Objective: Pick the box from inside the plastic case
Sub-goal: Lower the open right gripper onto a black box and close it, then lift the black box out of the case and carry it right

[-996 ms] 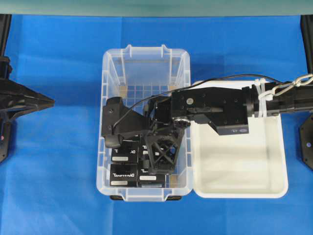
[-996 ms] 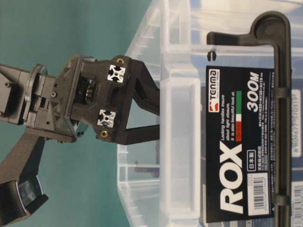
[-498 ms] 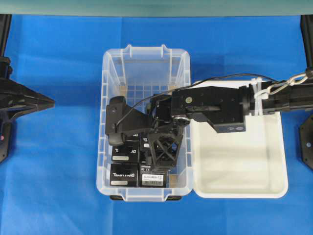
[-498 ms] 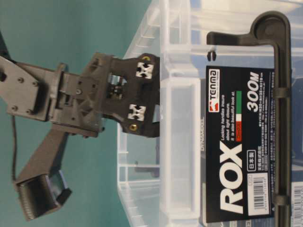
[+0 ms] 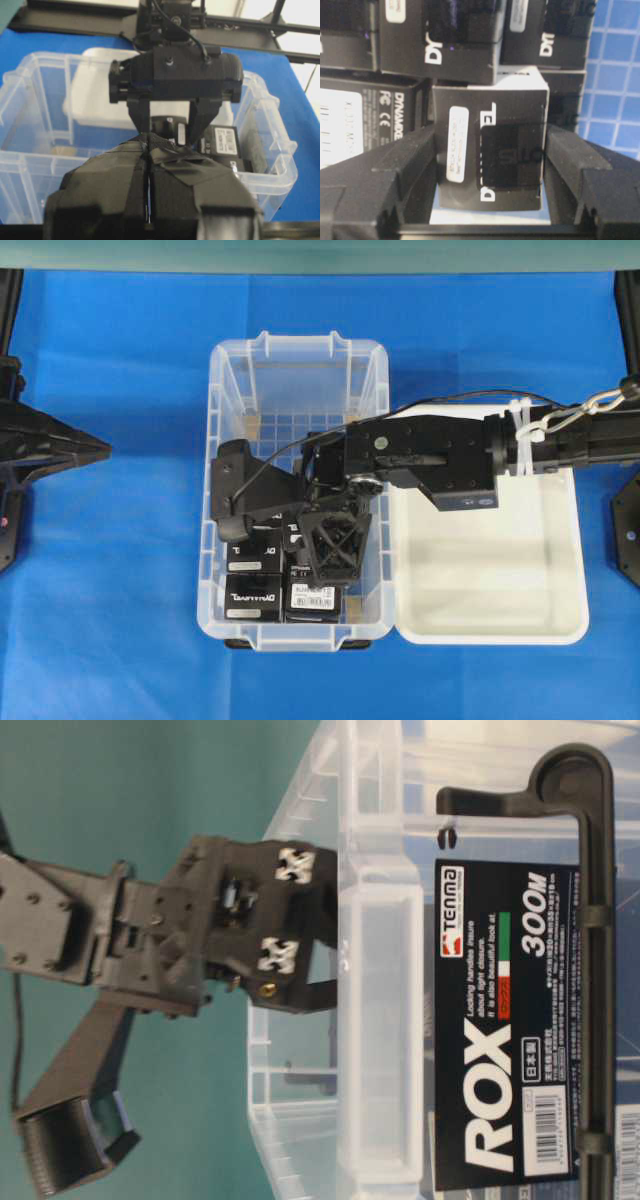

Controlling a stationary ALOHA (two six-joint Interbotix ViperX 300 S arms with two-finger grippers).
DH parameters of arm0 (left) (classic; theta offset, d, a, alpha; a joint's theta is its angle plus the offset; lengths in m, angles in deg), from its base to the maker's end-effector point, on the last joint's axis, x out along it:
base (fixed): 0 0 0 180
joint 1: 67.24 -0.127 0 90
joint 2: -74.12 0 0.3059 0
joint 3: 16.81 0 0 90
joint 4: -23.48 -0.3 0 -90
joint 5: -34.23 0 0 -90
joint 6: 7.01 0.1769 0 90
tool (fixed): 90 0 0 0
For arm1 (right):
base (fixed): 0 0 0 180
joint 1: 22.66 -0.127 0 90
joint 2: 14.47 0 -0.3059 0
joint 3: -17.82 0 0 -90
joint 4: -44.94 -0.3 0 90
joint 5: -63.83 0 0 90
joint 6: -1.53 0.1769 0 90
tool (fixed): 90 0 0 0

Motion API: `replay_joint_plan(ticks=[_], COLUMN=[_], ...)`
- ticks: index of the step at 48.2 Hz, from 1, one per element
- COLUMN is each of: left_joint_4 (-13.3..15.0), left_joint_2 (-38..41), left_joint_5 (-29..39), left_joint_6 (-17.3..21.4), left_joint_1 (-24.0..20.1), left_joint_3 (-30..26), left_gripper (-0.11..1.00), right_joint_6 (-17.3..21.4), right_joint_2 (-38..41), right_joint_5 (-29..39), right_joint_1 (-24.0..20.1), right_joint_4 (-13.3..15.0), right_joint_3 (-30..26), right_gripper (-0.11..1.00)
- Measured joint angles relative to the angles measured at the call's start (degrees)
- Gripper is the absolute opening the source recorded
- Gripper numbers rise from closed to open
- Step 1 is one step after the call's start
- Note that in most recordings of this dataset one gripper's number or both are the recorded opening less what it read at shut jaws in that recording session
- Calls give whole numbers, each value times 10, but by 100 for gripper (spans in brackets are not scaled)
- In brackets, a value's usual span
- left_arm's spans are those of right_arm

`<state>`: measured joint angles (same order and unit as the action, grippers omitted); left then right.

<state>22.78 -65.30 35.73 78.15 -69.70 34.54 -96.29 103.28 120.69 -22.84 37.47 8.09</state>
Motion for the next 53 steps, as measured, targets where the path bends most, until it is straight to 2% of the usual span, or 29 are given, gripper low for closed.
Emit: replay_joint_plan(ticks=[12, 24, 34, 43, 53], left_joint_4=[-1, 0, 0, 0, 0], left_joint_2=[0, 0, 0, 0, 0], left_joint_5=[0, 0, 0, 0, 1], left_joint_6=[0, 0, -1, 0, 0], left_joint_1=[0, 0, 0, 0, 0], left_joint_3=[1, 0, 0, 0, 1], left_gripper=[-5, -5, -5, -5, -5], right_joint_6=[2, 4, 5, 5, 5], right_joint_2=[-14, -60, -106, -156, -234], right_joint_5=[69, 137, 205, 264, 279], right_joint_1=[19, 61, 76, 94, 123], right_joint_4=[17, 18, 18, 18, 19], right_joint_3=[-51, -113, -149, -137, -63], right_gripper=[62, 62, 62, 62, 62])
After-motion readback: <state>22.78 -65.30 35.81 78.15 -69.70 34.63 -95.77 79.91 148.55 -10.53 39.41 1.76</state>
